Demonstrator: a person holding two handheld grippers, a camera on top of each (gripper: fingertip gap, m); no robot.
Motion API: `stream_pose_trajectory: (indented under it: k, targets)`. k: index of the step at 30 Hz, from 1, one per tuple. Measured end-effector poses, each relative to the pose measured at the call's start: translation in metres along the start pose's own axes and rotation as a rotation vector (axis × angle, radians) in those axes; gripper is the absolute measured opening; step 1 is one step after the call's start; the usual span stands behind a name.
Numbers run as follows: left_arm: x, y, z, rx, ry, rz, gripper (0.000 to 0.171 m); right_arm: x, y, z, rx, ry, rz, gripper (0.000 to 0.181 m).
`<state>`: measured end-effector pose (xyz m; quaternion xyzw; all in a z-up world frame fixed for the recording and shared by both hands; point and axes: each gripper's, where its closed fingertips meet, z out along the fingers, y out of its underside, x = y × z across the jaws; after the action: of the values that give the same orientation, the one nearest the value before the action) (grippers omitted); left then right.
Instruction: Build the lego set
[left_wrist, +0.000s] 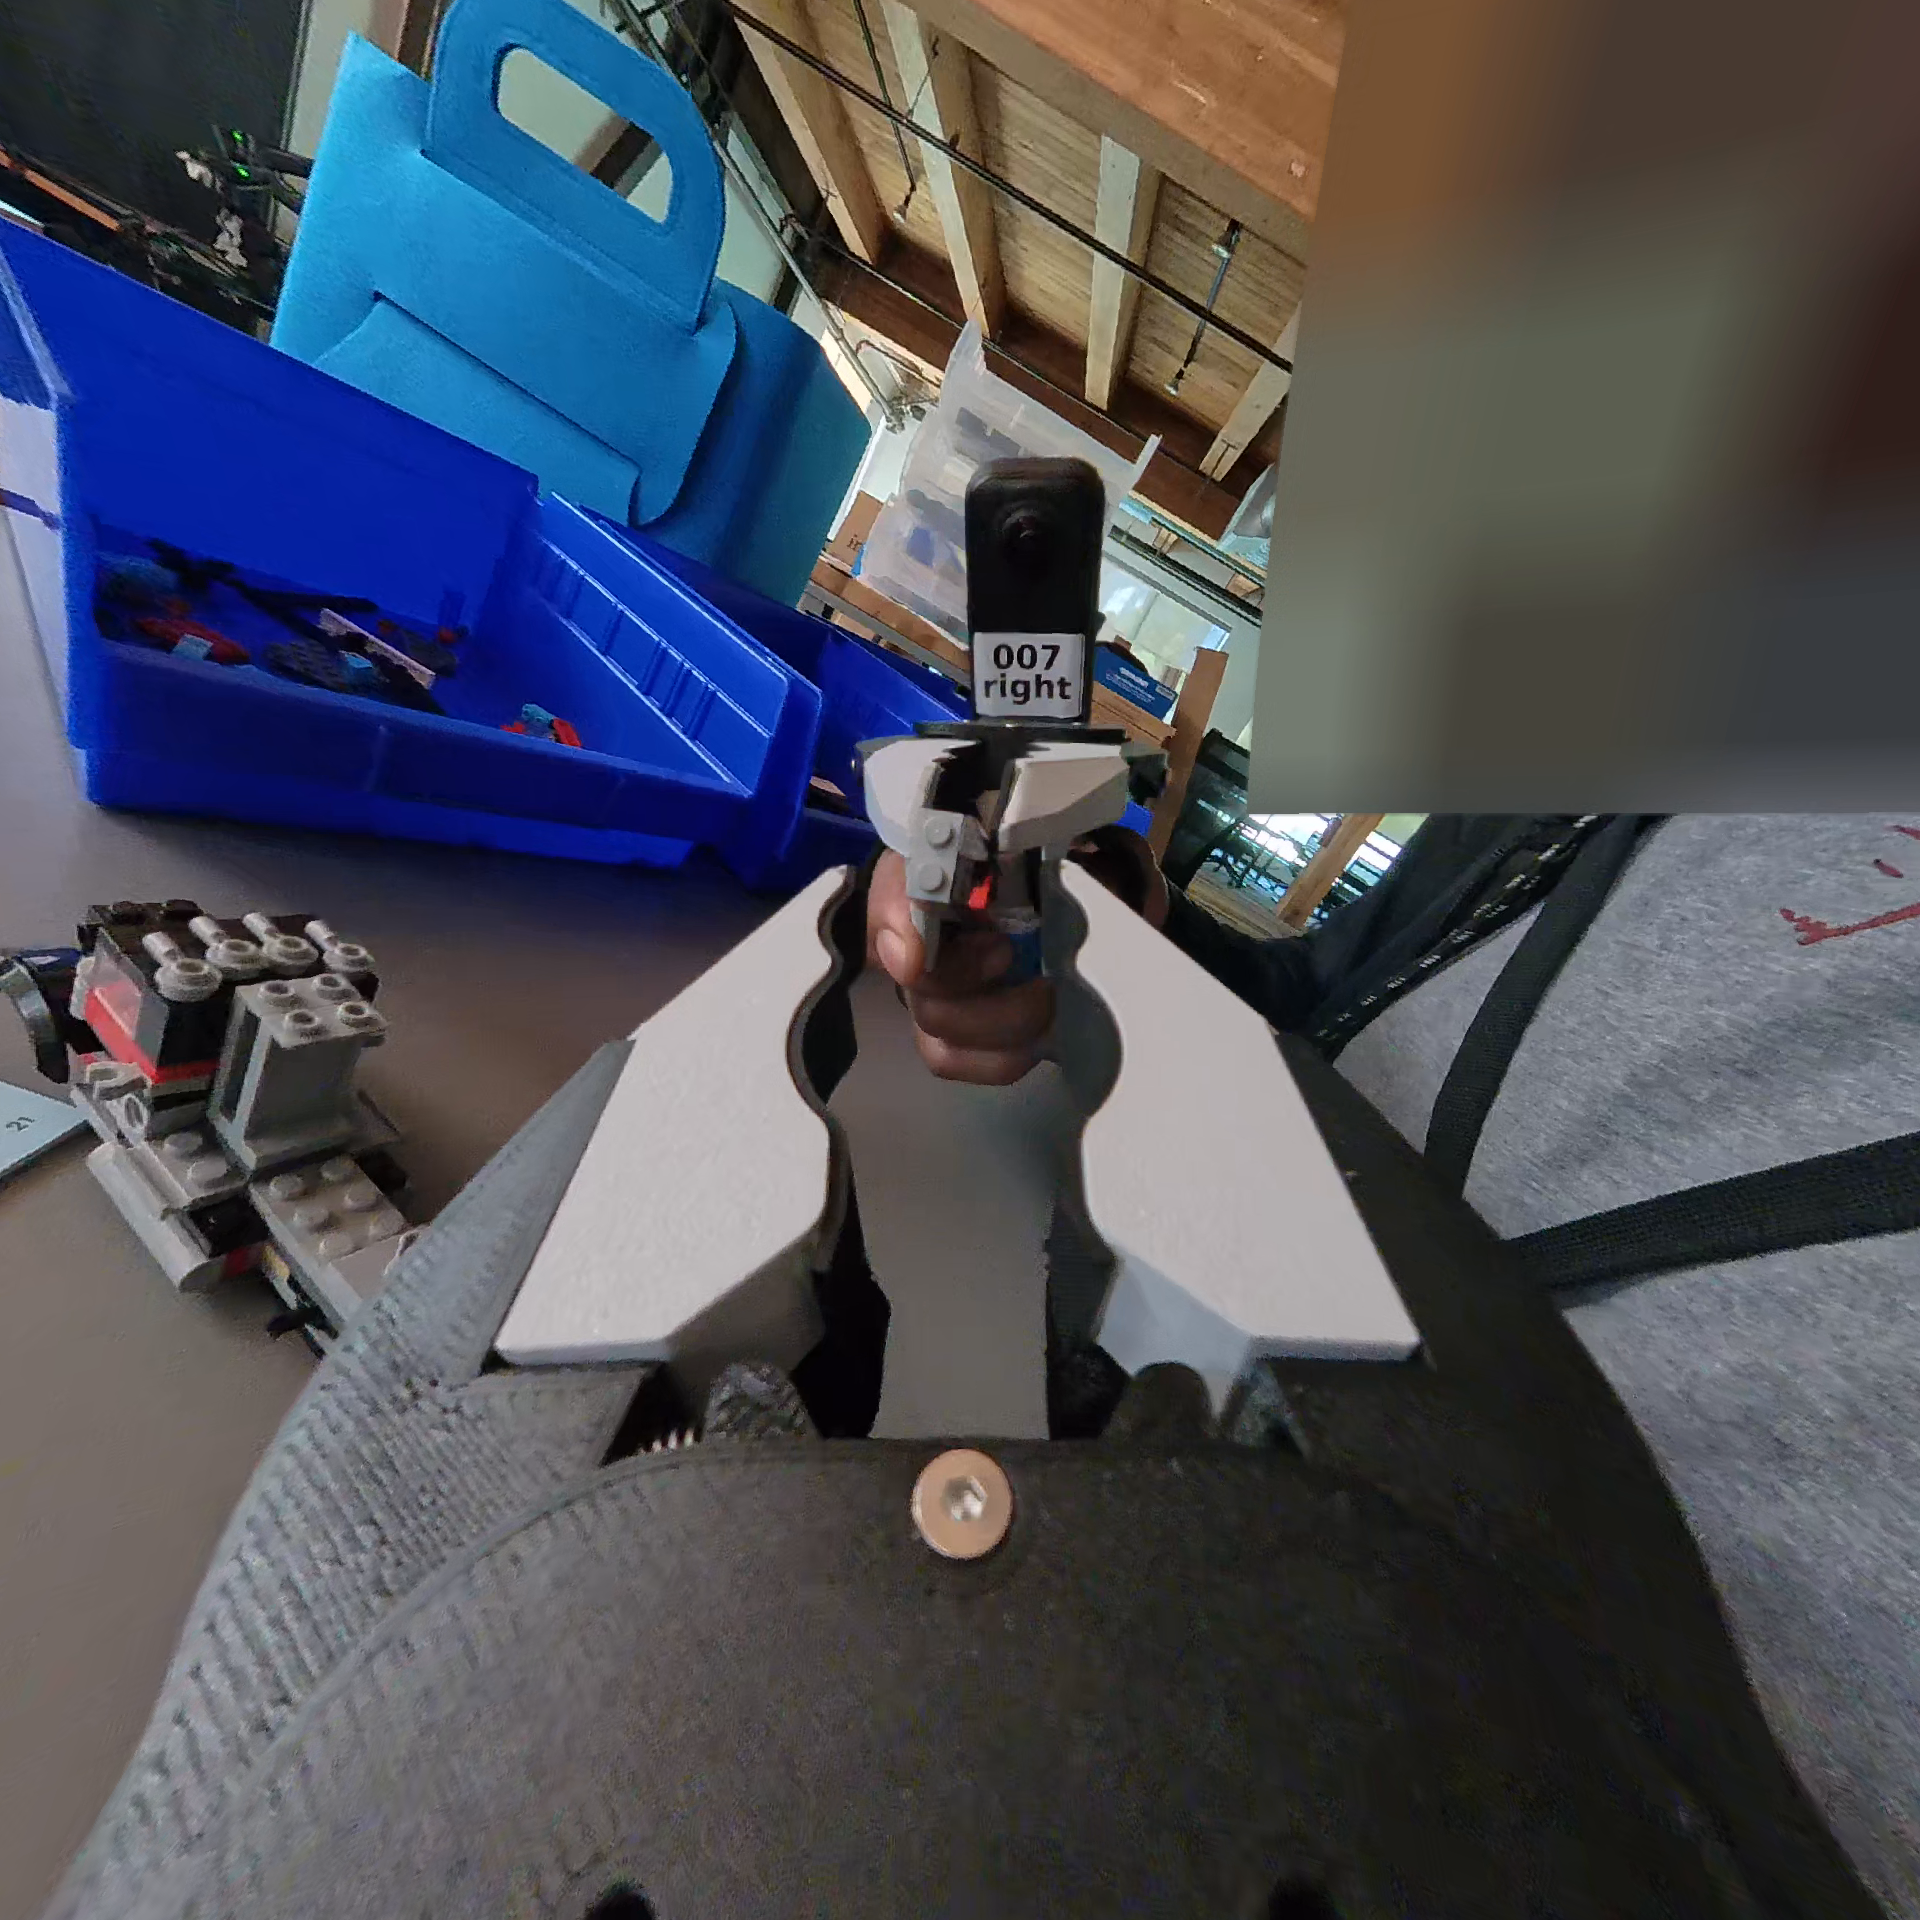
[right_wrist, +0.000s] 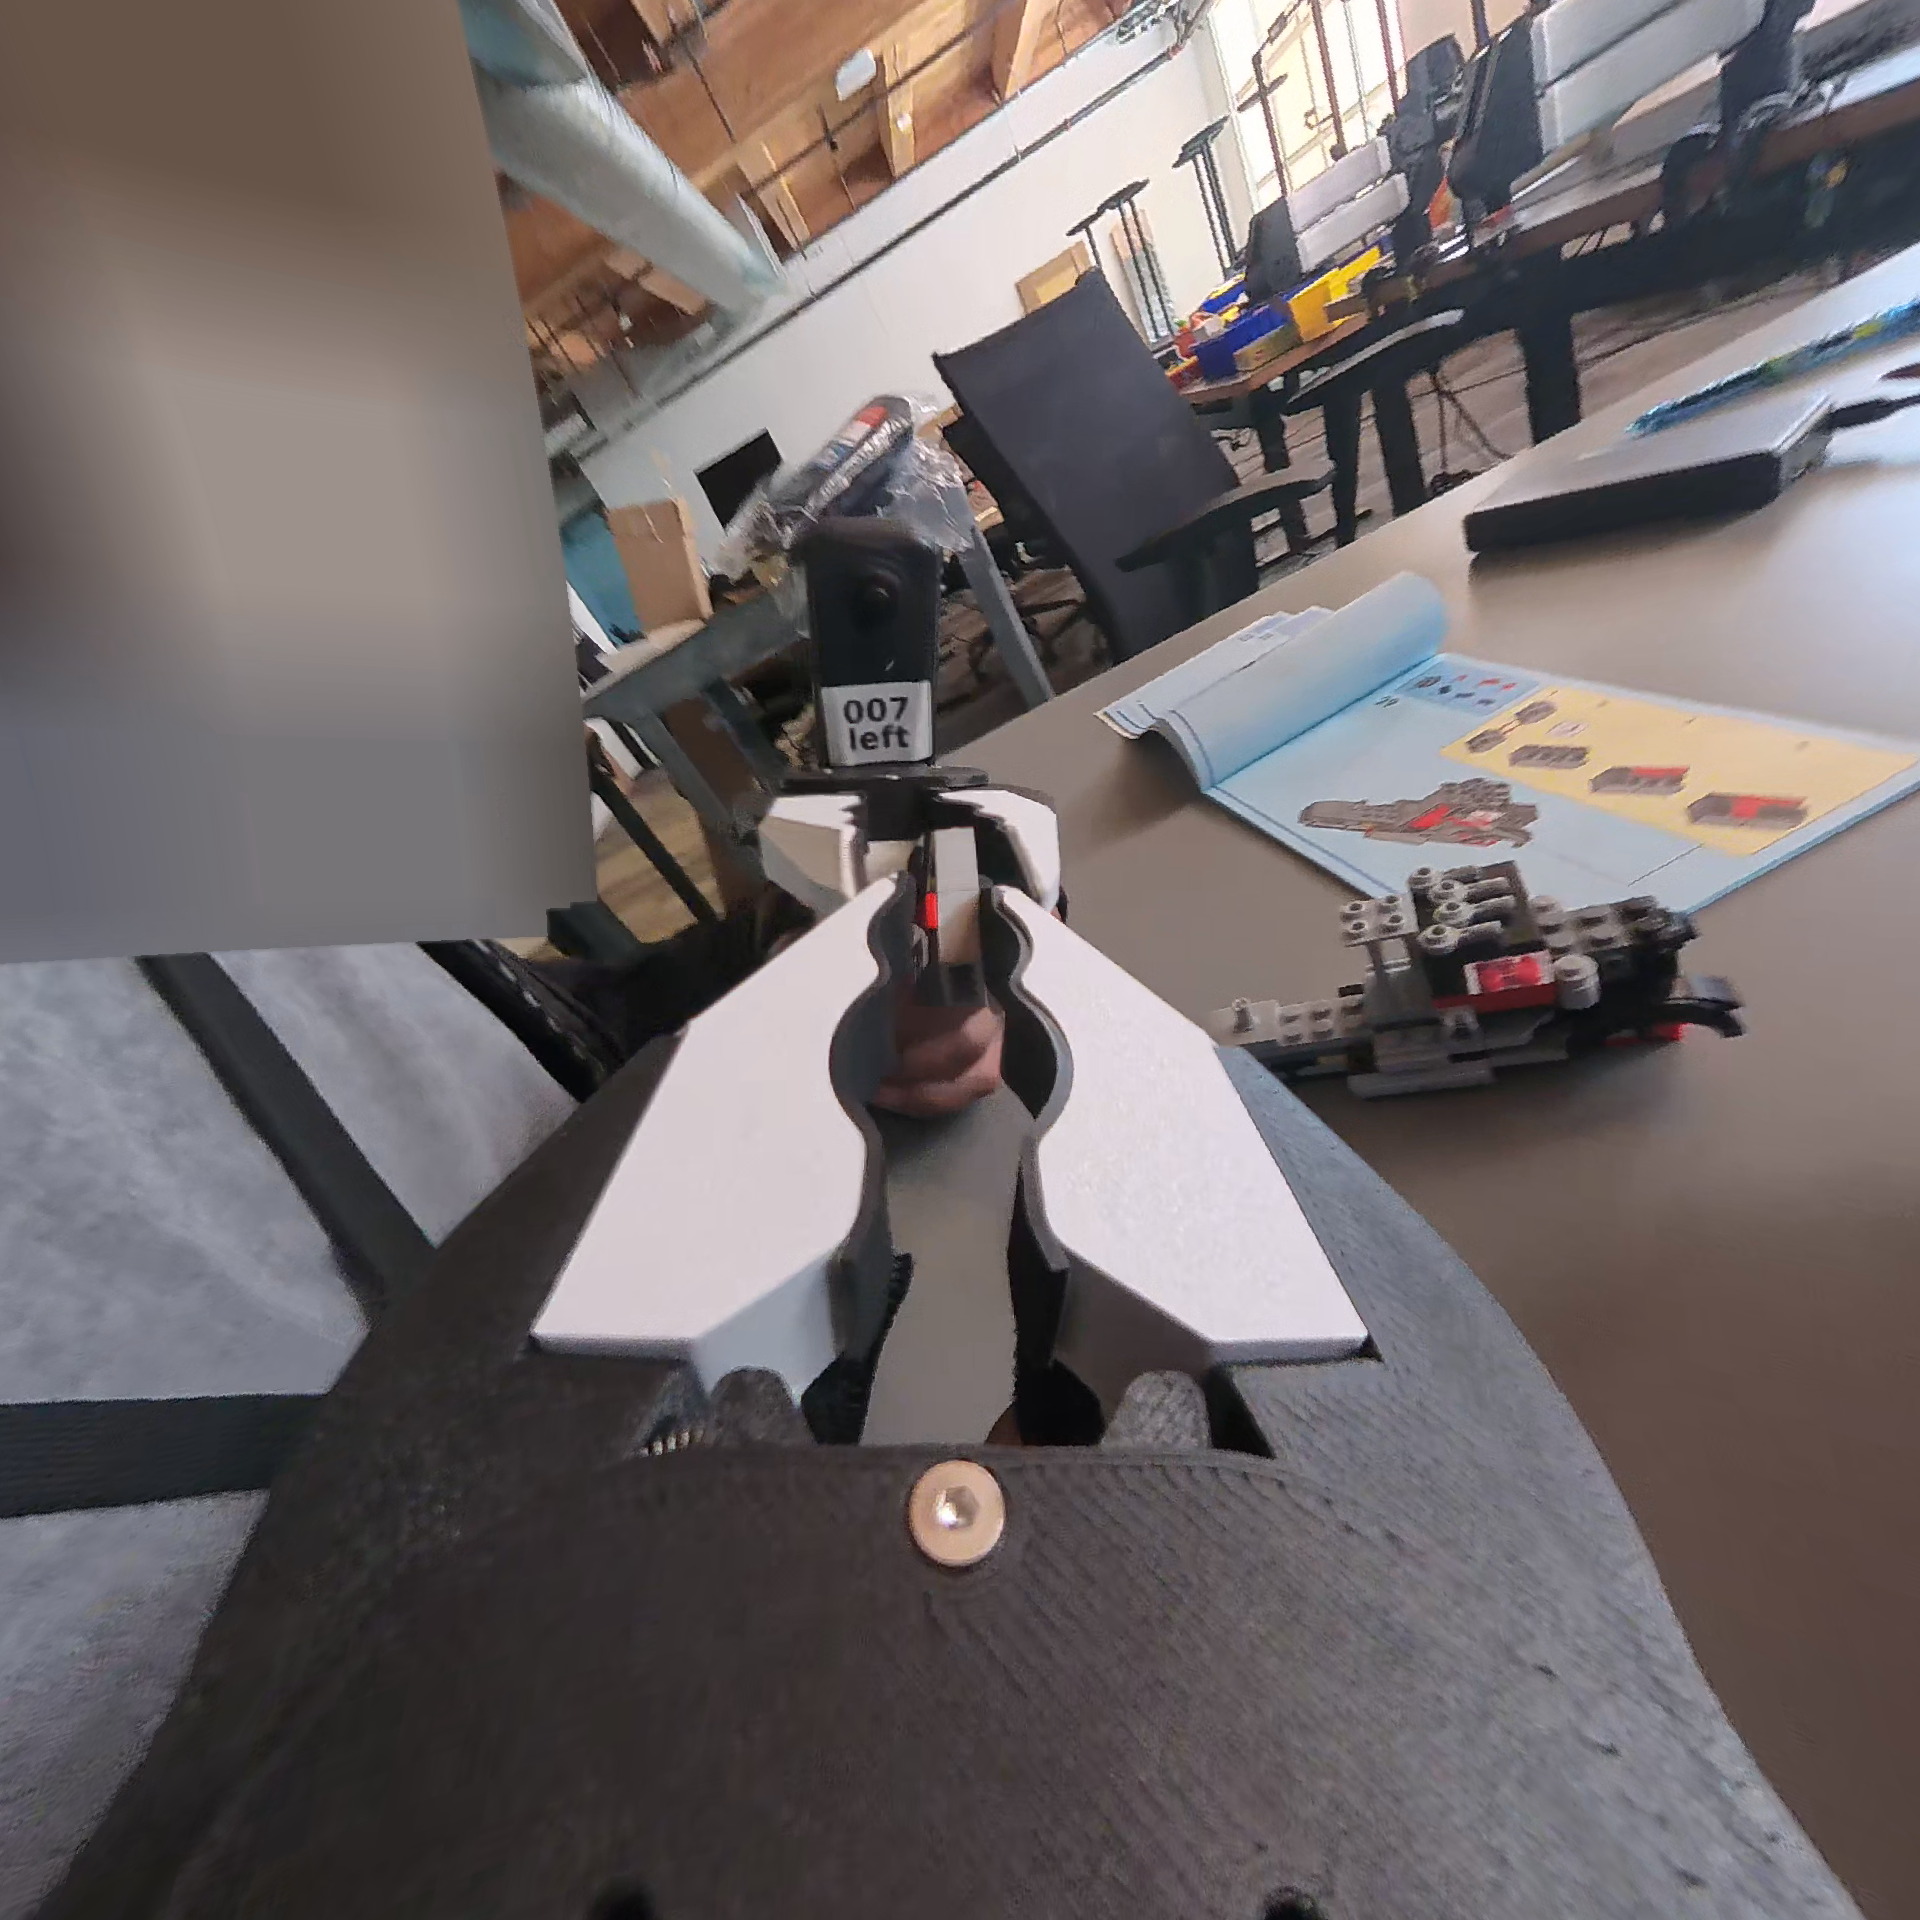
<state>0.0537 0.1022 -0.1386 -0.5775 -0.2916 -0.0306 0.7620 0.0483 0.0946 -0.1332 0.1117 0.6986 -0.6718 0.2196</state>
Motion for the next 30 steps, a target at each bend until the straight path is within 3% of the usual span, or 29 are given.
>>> stream_pose_trajectory:
  k: [6, 30]
  targets:
    - [0.0, -0.003, 0.004, 0.01, 0.021, 0.016, 0.018, 0.0, 0.0, -0.004, -0.016, 0.028, -0.099, 0.012]
    - [0.005, 0.002, 0.012, -0.022, 0.057, 0.03, 0.017, -0.005, 0.003, -0.014, -0.016, 0.042, -0.23, 0.011]
